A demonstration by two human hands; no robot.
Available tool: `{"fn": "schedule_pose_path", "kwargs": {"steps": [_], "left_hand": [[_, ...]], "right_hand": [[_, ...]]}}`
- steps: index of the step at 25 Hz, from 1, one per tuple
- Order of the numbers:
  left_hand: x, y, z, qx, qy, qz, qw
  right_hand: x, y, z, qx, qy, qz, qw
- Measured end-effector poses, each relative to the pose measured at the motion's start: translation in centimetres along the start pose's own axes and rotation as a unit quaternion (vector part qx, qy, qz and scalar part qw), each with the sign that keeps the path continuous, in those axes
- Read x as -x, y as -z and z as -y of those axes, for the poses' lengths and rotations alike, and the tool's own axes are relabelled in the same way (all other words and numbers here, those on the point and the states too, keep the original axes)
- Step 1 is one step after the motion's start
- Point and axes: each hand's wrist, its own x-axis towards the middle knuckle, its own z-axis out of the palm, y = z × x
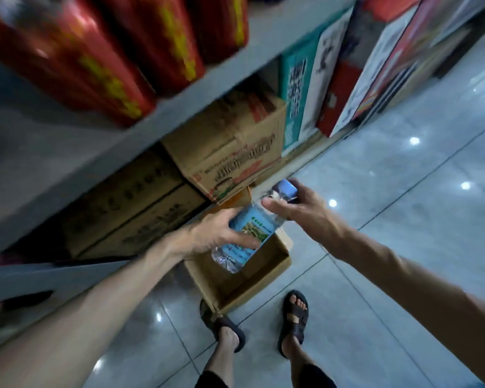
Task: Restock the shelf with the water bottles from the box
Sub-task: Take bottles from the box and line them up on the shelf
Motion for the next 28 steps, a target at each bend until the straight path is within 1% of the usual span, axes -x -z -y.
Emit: {"fn": "schedule_pose_path", "kwargs": {"steps": [1, 3, 5, 7, 10, 12, 15, 17, 18, 19, 21, 22, 23, 24, 27, 28], "left_hand": [[2.8, 0.1, -3.1, 0.008, -0.008, 0.007, 1.0], [8.3, 0.1, -8.7, 0.013, -0.013, 0.007, 1.0], [13.1, 0.4, -13.1, 0.015, -0.015, -0.012, 1.0], [16.9, 0.8, -16.1, 0.009, -0.021, -0.031, 0.999], [23.5, 1.6, -18.9, -0.029, -0.029, -0.074, 0.996], [27.4, 2.1, -19.2, -0.032, -0.037, -0.123, 0.991], [30.8, 2.7, -18.3, 0.009, -0.078, -0.211, 0.974], [31.7, 3.5, -16.3, 0.039, -0.105, -0.296, 0.948], [31.8, 4.1, -14.9, 0.043, -0.108, -0.342, 0.932], [31.7, 4.7, -13.3, 0.026, -0.098, -0.389, 0.916], [30.8, 5.7, -10.5, -0.06, -0.018, -0.466, 0.883], [30.2, 5.9, -9.4, -0.102, 0.029, -0.483, 0.869], [29.3, 6.3, -8.4, -0.13, 0.057, -0.486, 0.863], [28.7, 6.6, -7.6, -0.147, 0.071, -0.475, 0.864], [26.9, 8.3, -5.0, -0.212, 0.1, -0.455, 0.859], [26.6, 8.9, -4.1, -0.218, 0.112, -0.452, 0.858]], "right_hand": [[2.1, 0.1, 3.2, -0.058, -0.001, 0.008, 0.998], [5.9, -0.2, 8.8, -0.11, 0.006, 0.035, 0.993], [8.7, -0.9, 13.6, -0.136, 0.012, 0.081, 0.987], [10.8, -1.6, 17.3, -0.163, 0.007, 0.097, 0.982], [14.0, -3.5, 22.5, -0.145, 0.017, 0.133, 0.98], [15.3, -5.0, 25.5, -0.09, 0.031, 0.173, 0.98], [15.0, -7.3, 29.5, 0.005, 0.076, 0.196, 0.978], [14.2, -9.4, 31.7, 0.08, 0.126, 0.199, 0.969], [13.4, -10.7, 32.8, 0.137, 0.157, 0.183, 0.961], [12.5, -11.9, 33.7, 0.198, 0.19, 0.158, 0.948], [10.4, -14.7, 35.3, 0.31, 0.265, 0.105, 0.907], [9.3, -16.1, 35.9, 0.35, 0.304, 0.093, 0.881], [8.0, -17.4, 36.3, 0.383, 0.337, 0.089, 0.855], [6.5, -18.8, 36.3, 0.41, 0.357, 0.093, 0.834], [3.1, -22.5, 35.8, 0.471, 0.352, 0.092, 0.804], [2.4, -23.6, 35.4, 0.51, 0.354, 0.075, 0.781]]}}
